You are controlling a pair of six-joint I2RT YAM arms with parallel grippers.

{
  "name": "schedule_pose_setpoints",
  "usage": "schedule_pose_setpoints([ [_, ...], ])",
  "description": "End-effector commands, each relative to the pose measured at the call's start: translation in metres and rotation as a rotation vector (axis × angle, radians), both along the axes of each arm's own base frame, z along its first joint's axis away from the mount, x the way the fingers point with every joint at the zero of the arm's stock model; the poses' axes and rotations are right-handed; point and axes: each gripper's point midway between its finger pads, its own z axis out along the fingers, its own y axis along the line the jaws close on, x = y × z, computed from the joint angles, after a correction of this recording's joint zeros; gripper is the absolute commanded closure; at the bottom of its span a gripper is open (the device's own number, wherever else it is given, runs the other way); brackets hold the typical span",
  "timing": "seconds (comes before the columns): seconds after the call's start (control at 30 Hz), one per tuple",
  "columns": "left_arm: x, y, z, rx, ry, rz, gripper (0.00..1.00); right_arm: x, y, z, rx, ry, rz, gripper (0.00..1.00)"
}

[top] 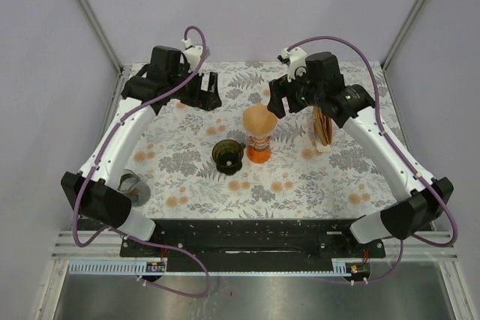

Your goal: Place the coffee filter in the dripper

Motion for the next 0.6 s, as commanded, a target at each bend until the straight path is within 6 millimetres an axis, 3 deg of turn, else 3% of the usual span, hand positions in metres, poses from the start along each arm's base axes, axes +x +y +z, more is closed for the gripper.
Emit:
schedule_pose_setpoints([
  [0.0, -0.015, 0.040, -0.010, 0.095, -0.005, -0.026, 0.08, -0.003, -0.013, 0.024, 0.028, -0.077, -0.060, 0.17],
  [0.13, -0.035, 0.096, -0.032, 0.231, 0.031, -0.013, 0.06, -0.013, -0.021, 0.016, 0.016, -0.067, -0.070, 0.10],
  [0.17, -0.041, 0.114, -0.041, 0.282, 0.052, 0.003, 0.06, -0.016, -0.023, 0.012, 0.010, -0.062, -0.074, 0.04],
  [0.27, -0.055, 0.174, -0.068, 0.405, 0.113, 0.118, 0.06, -0.022, -0.028, 0.010, 0.007, -0.064, -0.080, 0.00],
  [0.37, -0.074, 0.228, -0.082, 0.463, 0.167, 0.242, 0.06, -0.028, -0.031, 0.002, -0.005, -0.054, -0.080, 0.00],
  [0.57, -0.120, 0.294, -0.102, 0.516, 0.248, 0.370, 0.07, -0.034, -0.042, -0.003, -0.027, -0.058, -0.103, 0.01],
])
